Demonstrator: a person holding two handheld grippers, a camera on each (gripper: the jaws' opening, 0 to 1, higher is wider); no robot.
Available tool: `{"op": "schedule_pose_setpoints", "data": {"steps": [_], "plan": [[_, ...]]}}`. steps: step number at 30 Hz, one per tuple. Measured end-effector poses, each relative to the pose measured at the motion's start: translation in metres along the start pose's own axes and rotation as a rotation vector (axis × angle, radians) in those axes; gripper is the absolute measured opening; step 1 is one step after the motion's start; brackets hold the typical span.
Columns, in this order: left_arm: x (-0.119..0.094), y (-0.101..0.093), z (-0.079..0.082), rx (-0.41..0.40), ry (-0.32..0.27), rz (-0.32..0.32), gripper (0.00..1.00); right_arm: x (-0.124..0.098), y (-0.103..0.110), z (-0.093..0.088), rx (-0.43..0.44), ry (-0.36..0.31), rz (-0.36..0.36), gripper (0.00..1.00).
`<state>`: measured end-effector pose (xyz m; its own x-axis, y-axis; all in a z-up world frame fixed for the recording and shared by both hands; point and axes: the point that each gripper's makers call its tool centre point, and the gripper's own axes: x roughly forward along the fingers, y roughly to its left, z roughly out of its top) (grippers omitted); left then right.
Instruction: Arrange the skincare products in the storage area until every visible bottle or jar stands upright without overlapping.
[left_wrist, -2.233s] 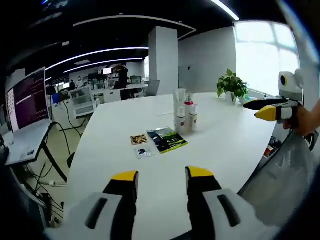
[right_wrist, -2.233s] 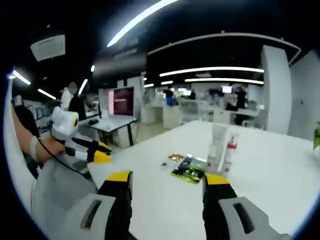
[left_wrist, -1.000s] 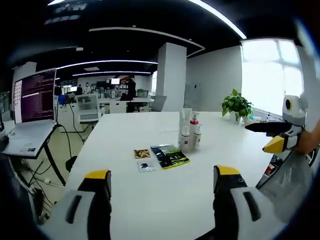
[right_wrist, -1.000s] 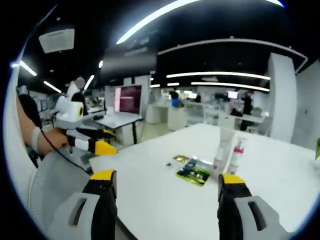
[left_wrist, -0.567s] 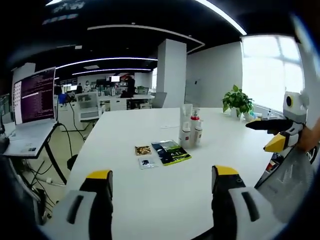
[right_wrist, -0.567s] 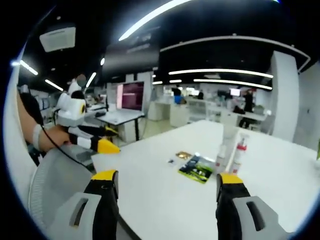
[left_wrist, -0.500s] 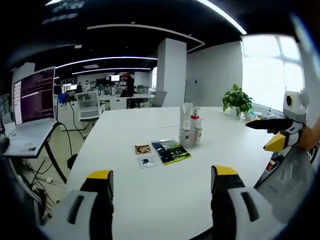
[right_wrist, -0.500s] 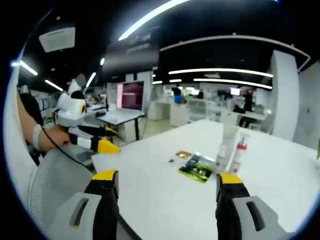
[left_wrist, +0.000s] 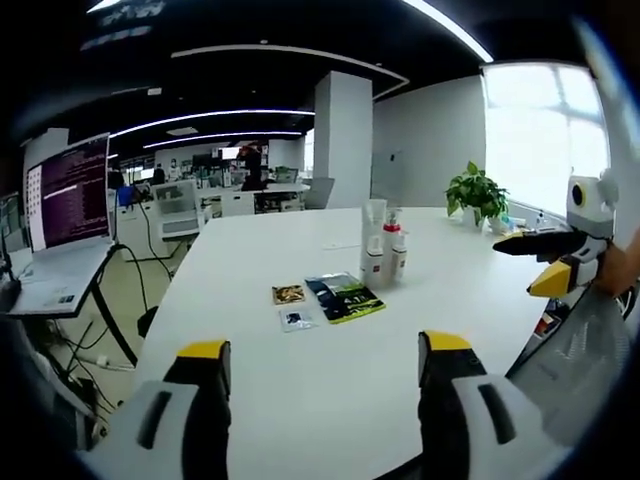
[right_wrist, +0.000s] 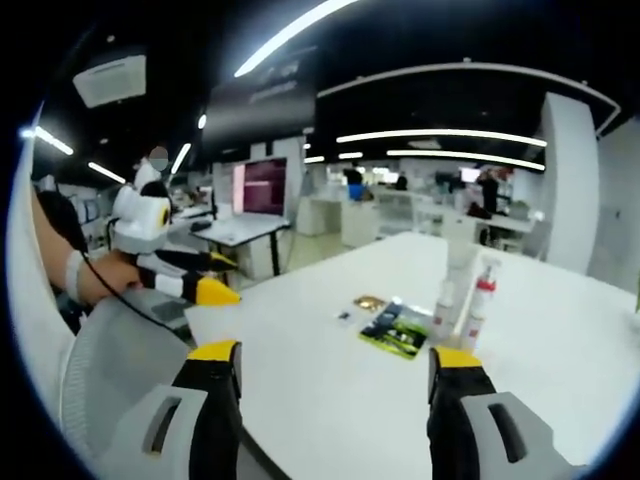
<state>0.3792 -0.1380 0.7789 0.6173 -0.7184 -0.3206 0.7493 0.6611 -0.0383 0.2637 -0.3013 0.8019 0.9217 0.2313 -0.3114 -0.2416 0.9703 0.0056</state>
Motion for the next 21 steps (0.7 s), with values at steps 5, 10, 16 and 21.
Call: {"op": "schedule_pose_setpoints", "data": {"steps": [5,10,16,21], "plan": [[0.0003,-0.0009,-0.0011,0.007,0.007,-0.003,0.72,-0.0001,0.0017,-0.001,-0.012,0.004,0.006,0.75],[0.0007,-0.0006,-0.0028,0.009,0.016,-0.001,0.71,0.0004,0.0008,-0.0023,-0.006,0.012,0.005,0.74],[0.0008,-0.0007,-0.0046,0.018,0.026,0.0,0.7,0.0001,0.0016,-0.0037,-0.016,0.019,0.007,0.73],[0.0004,-0.0001,-0.0034,0.018,0.021,0.004,0.7,0.0002,0.0012,-0.0041,-0.012,0.021,0.007,0.73]]}}
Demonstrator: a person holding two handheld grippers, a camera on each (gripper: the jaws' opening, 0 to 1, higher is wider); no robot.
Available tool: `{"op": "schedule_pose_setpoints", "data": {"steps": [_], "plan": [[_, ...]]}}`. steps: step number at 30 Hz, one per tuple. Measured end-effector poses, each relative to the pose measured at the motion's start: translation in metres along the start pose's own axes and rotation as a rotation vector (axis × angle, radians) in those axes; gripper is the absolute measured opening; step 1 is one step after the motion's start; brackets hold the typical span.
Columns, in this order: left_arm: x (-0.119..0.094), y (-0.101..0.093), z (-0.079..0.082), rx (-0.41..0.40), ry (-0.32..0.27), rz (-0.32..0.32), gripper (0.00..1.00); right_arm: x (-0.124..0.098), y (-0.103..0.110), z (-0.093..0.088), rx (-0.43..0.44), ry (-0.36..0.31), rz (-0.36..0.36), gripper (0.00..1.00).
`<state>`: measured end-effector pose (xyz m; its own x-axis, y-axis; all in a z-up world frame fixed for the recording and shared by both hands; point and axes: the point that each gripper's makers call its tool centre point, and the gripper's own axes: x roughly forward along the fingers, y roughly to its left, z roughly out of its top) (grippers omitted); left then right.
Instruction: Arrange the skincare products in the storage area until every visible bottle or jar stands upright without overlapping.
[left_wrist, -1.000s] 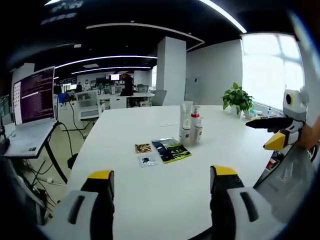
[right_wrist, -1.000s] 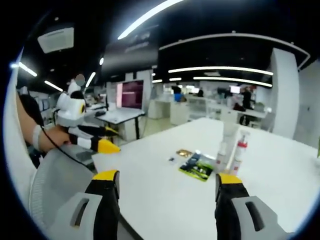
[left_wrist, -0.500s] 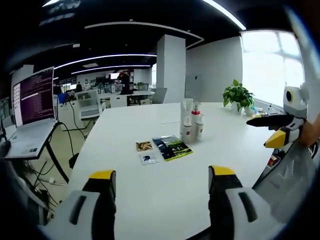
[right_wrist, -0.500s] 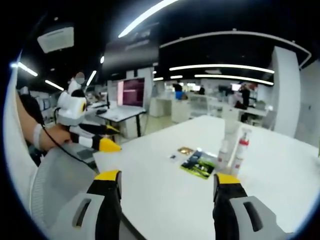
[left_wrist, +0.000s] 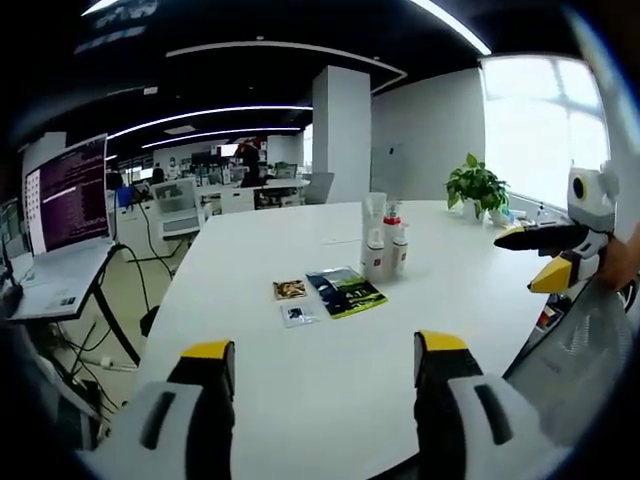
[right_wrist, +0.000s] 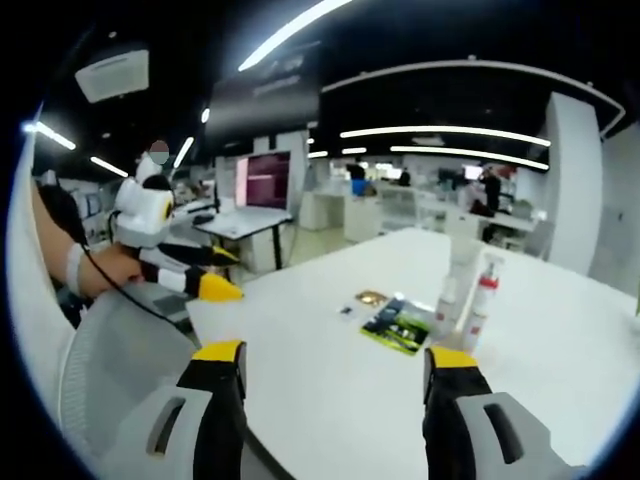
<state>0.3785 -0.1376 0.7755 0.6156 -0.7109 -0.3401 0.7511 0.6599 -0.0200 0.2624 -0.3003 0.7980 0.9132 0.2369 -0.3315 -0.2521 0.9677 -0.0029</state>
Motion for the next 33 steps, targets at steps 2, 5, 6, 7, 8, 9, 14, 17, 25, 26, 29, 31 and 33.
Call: {"op": "schedule_pose_setpoints", "data": {"steps": [2,5,6,7,8,9,14,17,25,26,29,31,33], "plan": [[0.0,0.0,-0.0006,0.001,0.003,0.0,0.7,-0.0001,-0.0002,-0.0003,0.003,0.001,0.0,0.72],[0.0,-0.0004,-0.0011,0.004,0.005,-0.001,0.69,-0.0002,0.0005,-0.0009,0.001,0.004,0.001,0.72],[0.0,-0.0005,-0.0011,0.005,0.004,-0.001,0.69,-0.0003,0.0007,-0.0007,-0.001,0.004,0.001,0.72],[0.0,-0.0005,-0.0009,0.006,0.004,-0.001,0.69,-0.0003,0.0008,-0.0007,-0.002,0.003,0.002,0.72],[-0.0001,-0.0004,-0.0008,0.006,0.003,-0.001,0.69,-0.0004,0.0008,-0.0008,-0.002,0.003,0.001,0.72],[-0.0002,-0.0003,-0.0008,0.006,0.003,0.0,0.69,-0.0004,0.0006,-0.001,-0.003,0.004,0.001,0.72],[-0.0004,0.0001,-0.0011,0.007,0.005,0.002,0.69,0.0001,0.0006,-0.0023,-0.001,0.011,0.003,0.71],[-0.0002,0.0,-0.0021,0.011,0.011,0.002,0.68,0.0003,0.0009,-0.0029,-0.004,0.014,0.004,0.71],[-0.0008,0.0012,-0.002,0.014,0.011,0.007,0.68,0.0003,0.0007,-0.0037,0.0,0.017,0.005,0.7],[-0.0009,0.0013,-0.0021,0.016,0.012,0.008,0.68,0.0003,0.0006,-0.0041,0.0,0.019,0.005,0.7],[-0.001,0.0016,-0.0024,0.018,0.013,0.009,0.67,0.0004,0.0013,-0.0047,0.002,0.022,0.008,0.7],[-0.001,0.0015,-0.0028,0.022,0.016,0.01,0.67,0.0004,0.0019,-0.0057,0.002,0.027,0.01,0.7],[-0.0009,0.0021,-0.0032,0.025,0.018,0.011,0.66,0.0006,0.0023,-0.0061,0.001,0.029,0.012,0.7]]}}
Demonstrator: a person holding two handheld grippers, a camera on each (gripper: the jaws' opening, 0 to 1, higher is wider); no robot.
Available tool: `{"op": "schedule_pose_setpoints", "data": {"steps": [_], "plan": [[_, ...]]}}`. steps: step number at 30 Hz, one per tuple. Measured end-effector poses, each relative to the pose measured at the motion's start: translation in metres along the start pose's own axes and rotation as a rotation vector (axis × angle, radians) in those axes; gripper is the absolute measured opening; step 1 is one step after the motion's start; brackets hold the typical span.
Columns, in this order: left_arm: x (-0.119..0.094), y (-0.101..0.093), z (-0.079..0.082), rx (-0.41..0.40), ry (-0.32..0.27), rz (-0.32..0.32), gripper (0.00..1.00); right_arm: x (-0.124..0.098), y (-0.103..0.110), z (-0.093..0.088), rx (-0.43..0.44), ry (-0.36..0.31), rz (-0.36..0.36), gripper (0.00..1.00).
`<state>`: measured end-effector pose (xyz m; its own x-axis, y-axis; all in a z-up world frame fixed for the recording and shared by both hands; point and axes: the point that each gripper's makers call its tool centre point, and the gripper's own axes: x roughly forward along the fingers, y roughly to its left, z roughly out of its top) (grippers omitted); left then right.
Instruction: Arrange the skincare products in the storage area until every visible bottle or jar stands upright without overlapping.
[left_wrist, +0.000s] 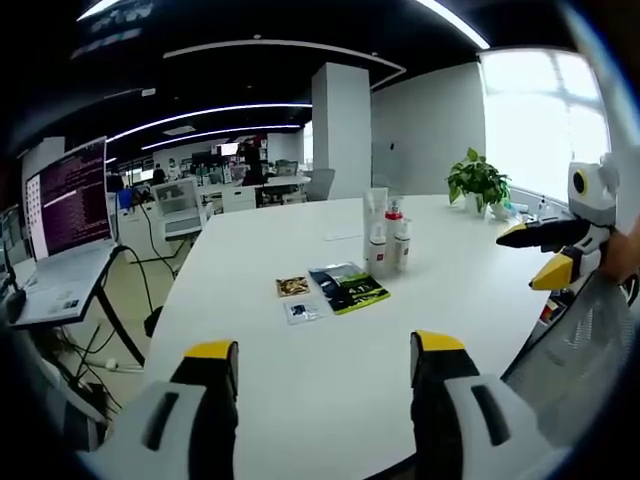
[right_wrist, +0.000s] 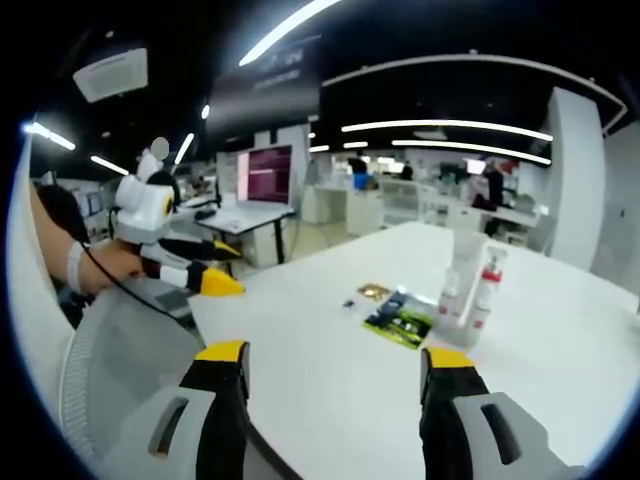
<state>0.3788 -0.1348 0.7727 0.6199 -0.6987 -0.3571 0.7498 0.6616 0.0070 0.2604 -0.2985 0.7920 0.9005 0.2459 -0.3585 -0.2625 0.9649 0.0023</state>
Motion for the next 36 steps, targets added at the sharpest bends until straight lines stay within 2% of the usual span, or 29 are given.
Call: {"op": "schedule_pose_setpoints", "data": {"steps": [6,13,18,21,32,36], "plan": [[0.0,0.001,-0.001,0.008,0.005,0.006,0.66,0.001,-0.001,-0.002,0.017,0.012,0.0,0.7],[-0.001,-0.001,0.007,-0.007,-0.035,-0.002,0.71,0.0,-0.007,-0.001,0.049,0.004,-0.018,0.72],[-0.001,-0.004,0.015,-0.026,-0.079,-0.017,0.8,-0.001,-0.016,0.003,0.09,-0.018,-0.047,0.78],[-0.001,-0.003,0.016,-0.032,-0.085,-0.015,0.83,-0.002,-0.021,0.002,0.105,-0.018,-0.064,0.83],[-0.002,0.0,0.023,-0.036,-0.121,0.004,0.95,0.002,-0.03,-0.01,0.158,0.028,-0.091,0.98],[-0.002,0.0,0.024,-0.041,-0.124,0.002,0.98,0.001,-0.037,-0.012,0.179,0.03,-0.114,0.99]]}}
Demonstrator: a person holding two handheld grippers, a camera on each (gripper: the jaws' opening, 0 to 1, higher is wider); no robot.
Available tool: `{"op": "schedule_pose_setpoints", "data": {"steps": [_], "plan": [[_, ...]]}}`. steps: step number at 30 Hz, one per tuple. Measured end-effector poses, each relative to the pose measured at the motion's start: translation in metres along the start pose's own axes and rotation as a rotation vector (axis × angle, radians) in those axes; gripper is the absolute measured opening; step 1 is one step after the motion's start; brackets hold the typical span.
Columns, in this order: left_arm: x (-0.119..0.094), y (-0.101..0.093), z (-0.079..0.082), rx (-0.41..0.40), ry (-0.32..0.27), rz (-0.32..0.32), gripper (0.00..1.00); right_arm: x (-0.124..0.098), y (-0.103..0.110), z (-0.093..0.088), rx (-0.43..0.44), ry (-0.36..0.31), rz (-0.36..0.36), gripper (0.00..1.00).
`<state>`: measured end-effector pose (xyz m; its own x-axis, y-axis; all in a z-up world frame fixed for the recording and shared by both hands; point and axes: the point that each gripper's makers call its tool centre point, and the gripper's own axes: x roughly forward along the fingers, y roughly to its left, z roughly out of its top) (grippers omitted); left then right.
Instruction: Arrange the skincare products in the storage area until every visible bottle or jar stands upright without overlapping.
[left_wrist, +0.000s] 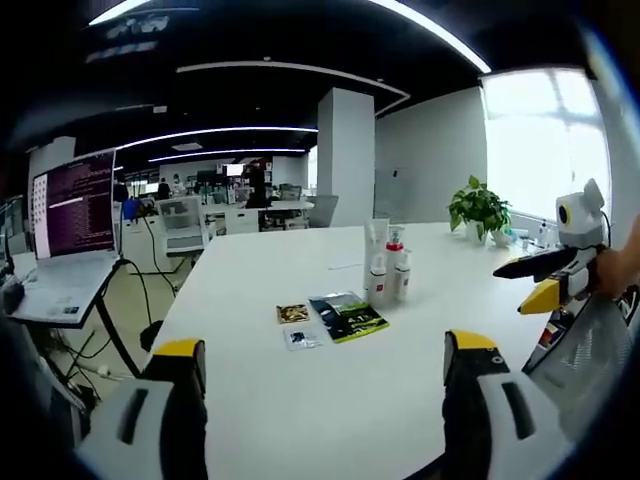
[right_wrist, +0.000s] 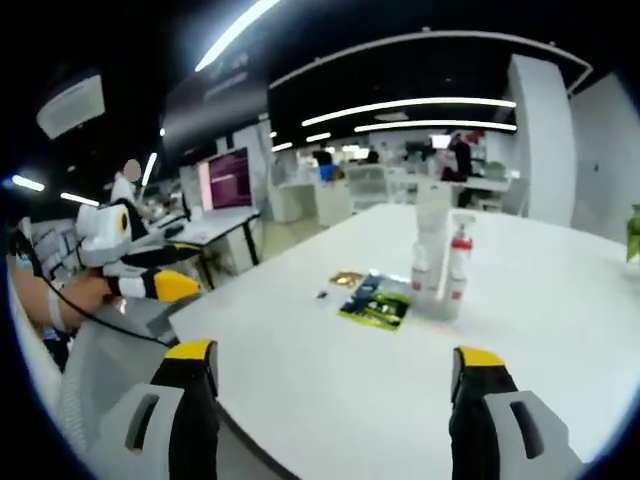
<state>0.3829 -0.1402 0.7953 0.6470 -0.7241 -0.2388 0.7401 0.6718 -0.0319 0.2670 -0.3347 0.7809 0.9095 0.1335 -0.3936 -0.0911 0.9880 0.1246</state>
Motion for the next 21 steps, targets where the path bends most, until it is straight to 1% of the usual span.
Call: {"op": "schedule_pose_setpoints", "data": {"steps": [6,13,16,21], "plan": [[-0.0002,0.0002,0.0025,-0.018,-0.014,0.0,0.99,-0.0019,-0.0064,0.0009,0.033,-0.009,-0.02,0.99],[-0.0006,-0.0002,0.0048,-0.029,-0.026,-0.003,0.99,-0.0026,-0.0053,0.0009,0.023,-0.01,-0.021,0.99],[-0.0004,-0.0012,0.0037,-0.033,-0.019,-0.007,0.99,-0.0026,-0.0051,0.0006,0.024,-0.008,-0.024,0.99],[-0.0001,-0.0014,0.0034,-0.029,-0.017,-0.009,0.99,-0.0045,-0.0061,0.0042,0.022,-0.027,-0.031,0.99]]}}
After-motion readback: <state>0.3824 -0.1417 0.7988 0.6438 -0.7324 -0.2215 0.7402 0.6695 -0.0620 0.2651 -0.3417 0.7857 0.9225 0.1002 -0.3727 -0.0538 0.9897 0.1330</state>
